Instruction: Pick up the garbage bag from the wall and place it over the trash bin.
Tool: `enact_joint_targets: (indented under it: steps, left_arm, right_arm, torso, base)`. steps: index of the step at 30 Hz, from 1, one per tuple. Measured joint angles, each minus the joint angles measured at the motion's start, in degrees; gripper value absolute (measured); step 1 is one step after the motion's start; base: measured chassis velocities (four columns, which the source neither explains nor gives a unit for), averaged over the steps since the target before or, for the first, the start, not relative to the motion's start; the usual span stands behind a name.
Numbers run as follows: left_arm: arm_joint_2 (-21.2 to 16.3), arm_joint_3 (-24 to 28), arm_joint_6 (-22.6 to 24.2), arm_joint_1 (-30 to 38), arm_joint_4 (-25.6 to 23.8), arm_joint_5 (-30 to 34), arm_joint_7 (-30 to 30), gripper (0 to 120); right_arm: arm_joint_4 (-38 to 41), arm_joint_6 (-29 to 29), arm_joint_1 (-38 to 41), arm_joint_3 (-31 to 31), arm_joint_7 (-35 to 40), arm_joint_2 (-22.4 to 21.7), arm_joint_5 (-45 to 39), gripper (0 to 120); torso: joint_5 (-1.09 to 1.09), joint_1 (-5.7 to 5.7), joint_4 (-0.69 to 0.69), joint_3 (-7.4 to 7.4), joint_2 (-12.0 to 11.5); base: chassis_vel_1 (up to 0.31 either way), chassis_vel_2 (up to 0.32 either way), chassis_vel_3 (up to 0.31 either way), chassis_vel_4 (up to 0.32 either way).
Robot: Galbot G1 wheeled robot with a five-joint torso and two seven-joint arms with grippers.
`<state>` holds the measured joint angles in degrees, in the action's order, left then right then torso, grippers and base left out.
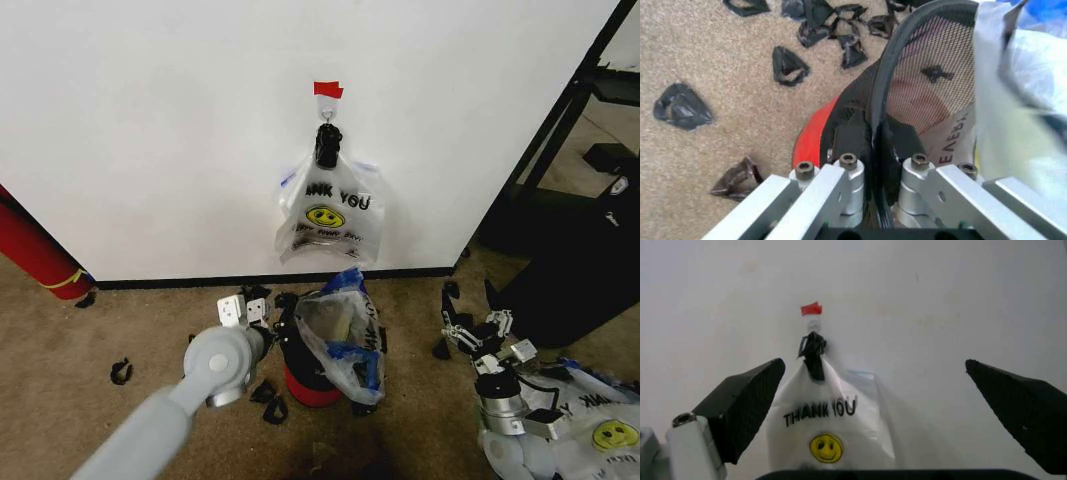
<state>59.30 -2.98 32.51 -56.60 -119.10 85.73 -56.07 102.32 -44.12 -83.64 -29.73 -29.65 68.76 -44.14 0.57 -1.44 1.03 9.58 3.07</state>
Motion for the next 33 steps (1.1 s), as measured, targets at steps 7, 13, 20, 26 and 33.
enact_joint_targets:
  steps: [7,13,20,26,33]
  left_arm:
    - [2.7,-0.9,-1.2,-3.6,-0.6,-4.3,0.9,3]
    - [3.0,-1.1,-1.2,-4.9,-1.2,-5.7,1.6,20]
    - [0.0,-2.1,-1.2,-7.7,-5.6,-9.8,3.3,51]
    - [-3.2,-2.8,-1.5,-9.1,-10.8,-16.9,6.0,70]
    - [-2.9,-1.6,-4.5,-12.9,-10.1,-39.2,14.4,97]
  right_arm:
    - [-0.5,1.8,-0.4,0.3,5.0,-0.4,5.6,100]
    - [0.0,5.9,-1.2,1.7,10.9,-1.2,8.0,100]
    - [0.6,12.0,-1.4,4.2,14.5,-2.4,10.5,100]
    - [5.4,24.4,-2.4,10.3,25.3,-5.2,8.5,100]
    - [13.8,41.8,-1.4,15.2,36.2,-7.9,-3.9,100]
  torso:
    - [0.0,0.0,0.0,0.0,0.0]
    - [0.01,0.0,0.01,0.01,0.0]
    - [0.01,0.0,0.01,0.01,0.0]
    - [0.01,0.0,0.0,0.01,0.0]
    - [0.03,0.0,-0.03,0.01,0.0]
  base:
    - [0.0,0.0,0.0,0.0]
    - [0.0,0.0,0.0,0.0]
    - [0.0,0.0,0.0,0.0]
    - [0.0,0.0,0.0,0.0]
    - [0.0,0.0,0.0,0.0]
